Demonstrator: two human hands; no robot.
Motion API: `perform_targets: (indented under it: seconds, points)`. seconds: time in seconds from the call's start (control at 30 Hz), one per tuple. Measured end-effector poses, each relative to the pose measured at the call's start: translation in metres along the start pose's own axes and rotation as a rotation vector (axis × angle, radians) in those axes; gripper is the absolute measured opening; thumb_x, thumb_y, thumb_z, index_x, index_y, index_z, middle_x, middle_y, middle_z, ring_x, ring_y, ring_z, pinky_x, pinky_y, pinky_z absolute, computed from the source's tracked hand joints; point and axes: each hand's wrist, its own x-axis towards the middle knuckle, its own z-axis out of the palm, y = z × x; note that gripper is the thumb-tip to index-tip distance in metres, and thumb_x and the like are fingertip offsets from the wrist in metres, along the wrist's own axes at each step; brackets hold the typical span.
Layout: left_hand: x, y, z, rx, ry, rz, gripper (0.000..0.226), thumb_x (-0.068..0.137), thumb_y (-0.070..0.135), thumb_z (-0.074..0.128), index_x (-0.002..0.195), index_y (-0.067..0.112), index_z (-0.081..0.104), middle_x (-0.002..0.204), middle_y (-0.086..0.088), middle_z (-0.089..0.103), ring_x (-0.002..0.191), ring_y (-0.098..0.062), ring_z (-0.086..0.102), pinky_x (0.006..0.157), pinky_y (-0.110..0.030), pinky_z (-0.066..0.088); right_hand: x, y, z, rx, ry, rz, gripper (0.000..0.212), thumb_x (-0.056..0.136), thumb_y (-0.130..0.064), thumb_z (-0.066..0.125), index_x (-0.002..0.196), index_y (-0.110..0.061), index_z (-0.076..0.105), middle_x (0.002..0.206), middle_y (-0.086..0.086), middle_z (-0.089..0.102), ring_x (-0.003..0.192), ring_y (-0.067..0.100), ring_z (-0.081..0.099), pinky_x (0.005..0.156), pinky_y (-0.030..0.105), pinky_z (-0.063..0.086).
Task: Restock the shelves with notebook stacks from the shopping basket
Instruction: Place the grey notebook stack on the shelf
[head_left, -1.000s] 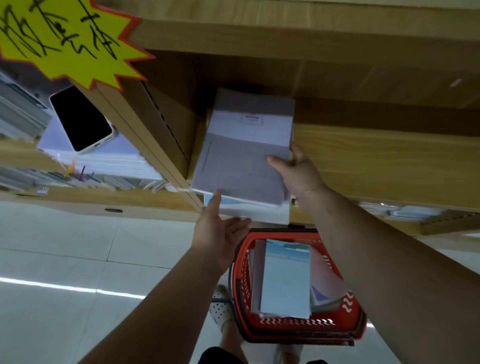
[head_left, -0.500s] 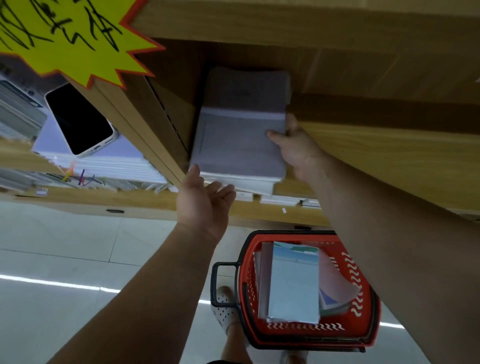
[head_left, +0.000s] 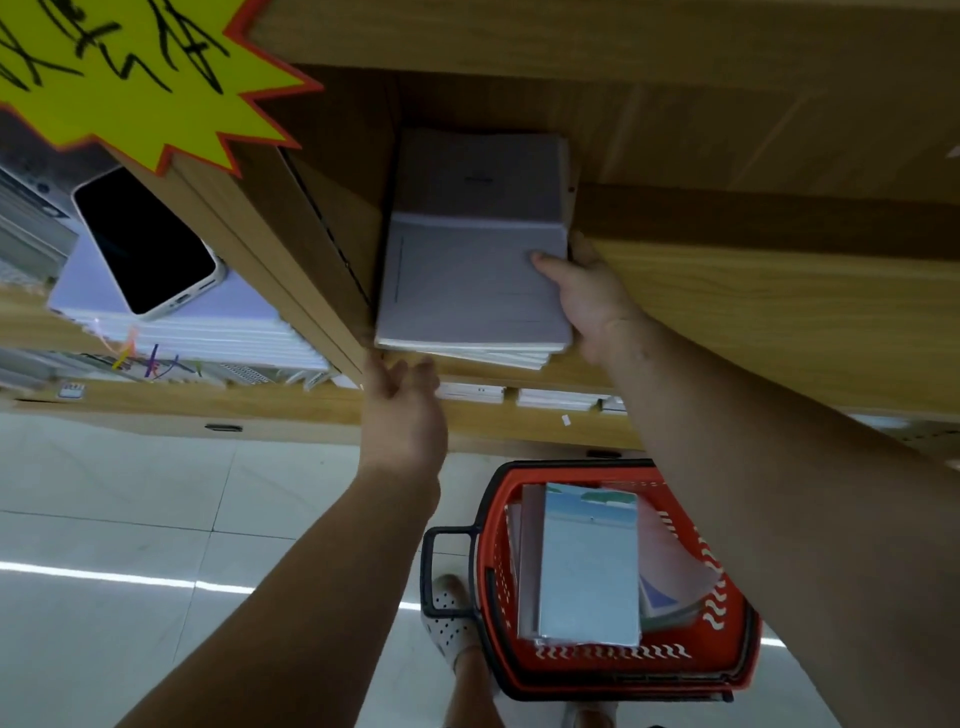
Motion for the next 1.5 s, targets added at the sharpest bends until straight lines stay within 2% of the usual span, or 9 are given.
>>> perform_targets:
  seconds: [0.27,0.43,0.7,0.8,0.93,1.03,1.17,1.37,1.5]
  points:
    - [-0.008,-0.001,0.000,0.292,-0.213,0.141,0.072,0.109,0.019,0.046,0.163,0.043,0.006,0.158,0.005,0.043,0.136,-0.005,0.050,0.109,-0.019,0.040,0.018,-0.019,0.001,-0.117,-0.044,0.065,0.010,0.101,-0.027,0.064,0.106,-0.027,0.056,0.106,0.003,0.070,0.099,0.024,0.069,0.102,0.050,0.054]
    - [0.001,0.017,0.006,0.395,-0.126,0.124,0.076,0.106,0.008,0.047,0.163,0.043,0.011,0.100,0.018,0.061,0.056,0.008,0.047,0.047,-0.005,0.040,0.008,0.002,0.008,-0.074,0.006,-0.076,0.038,0.105,-0.027,0.058,0.142,-0.024,0.049,0.124,-0.003,0.067,0.111,0.019,0.067,0.099,0.042,0.056]
    - [0.004,-0.008,-0.013,0.341,-0.098,0.156,0.076,0.106,0.004,0.049,0.163,0.039,0.015,0.162,0.004,0.036,0.144,-0.013,0.043,0.087,-0.009,0.037,-0.007,0.031,0.011,0.075,-0.023,-0.071,0.055,0.111,-0.023,0.041,0.161,-0.042,0.027,0.149,-0.010,0.053,0.136,0.016,0.052,0.121,0.041,0.037]
    - [0.008,-0.019,-0.016,0.337,-0.179,0.157,0.077,0.106,0.001,0.047,0.164,0.037,0.011,0.166,0.004,0.031,0.151,-0.015,0.034,0.102,-0.014,0.035,-0.007,0.028,0.020,0.084,-0.021,-0.086,0.053,0.112,-0.023,0.039,0.161,-0.038,0.026,0.142,-0.010,0.053,0.133,0.015,0.053,0.122,0.040,0.035]
    - [0.013,-0.023,-0.011,0.364,-0.208,0.119,0.067,0.106,0.006,0.049,0.162,0.033,0.024,0.160,-0.002,0.040,0.136,-0.015,0.052,0.065,0.004,0.043,-0.007,0.025,0.019,0.158,-0.021,-0.037,0.062,0.106,-0.041,0.048,0.162,-0.042,0.021,0.158,-0.010,0.040,0.145,0.019,0.042,0.126,0.047,0.025]
    - [0.021,-0.031,-0.010,0.590,-0.232,0.263,0.040,0.106,0.017,0.051,0.144,0.029,0.052,0.144,-0.007,0.057,0.113,-0.016,0.062,0.090,-0.025,0.055,-0.021,0.027,0.016,0.222,0.087,0.133,0.065,0.084,-0.067,0.065,0.140,-0.034,0.058,0.138,0.000,0.065,0.129,0.026,0.059,0.117,0.056,0.038]
    - [0.019,-0.038,-0.007,0.870,-0.383,0.368,0.049,0.105,0.026,0.052,0.153,0.034,0.044,0.155,-0.003,0.049,0.141,-0.027,0.046,0.116,-0.051,0.041,-0.030,0.051,0.003,0.235,0.060,0.028,0.044,0.104,-0.036,0.058,0.146,-0.028,0.057,0.136,0.001,0.068,0.128,0.022,0.061,0.116,0.046,0.042]
    - [0.017,-0.035,0.016,0.618,-0.593,0.070,0.074,0.102,0.002,0.056,0.163,0.028,0.023,0.172,0.012,0.010,0.146,-0.014,0.038,0.124,-0.033,0.028,-0.013,0.036,-0.006,0.127,-0.030,-0.027,0.027,0.102,-0.024,0.059,0.128,-0.027,0.066,0.121,0.003,0.073,0.114,0.028,0.067,0.083,0.041,0.054]
    - [0.016,-0.044,0.021,0.536,-0.666,0.018,0.071,0.099,-0.006,0.054,0.162,0.017,0.029,0.163,0.027,0.009,0.143,0.000,0.019,0.094,-0.003,0.044,-0.005,0.026,-0.008,0.192,-0.077,-0.021,0.026,0.099,-0.014,0.059,0.107,-0.035,0.073,0.118,0.002,0.074,0.117,0.029,0.065,0.107,0.055,0.051]
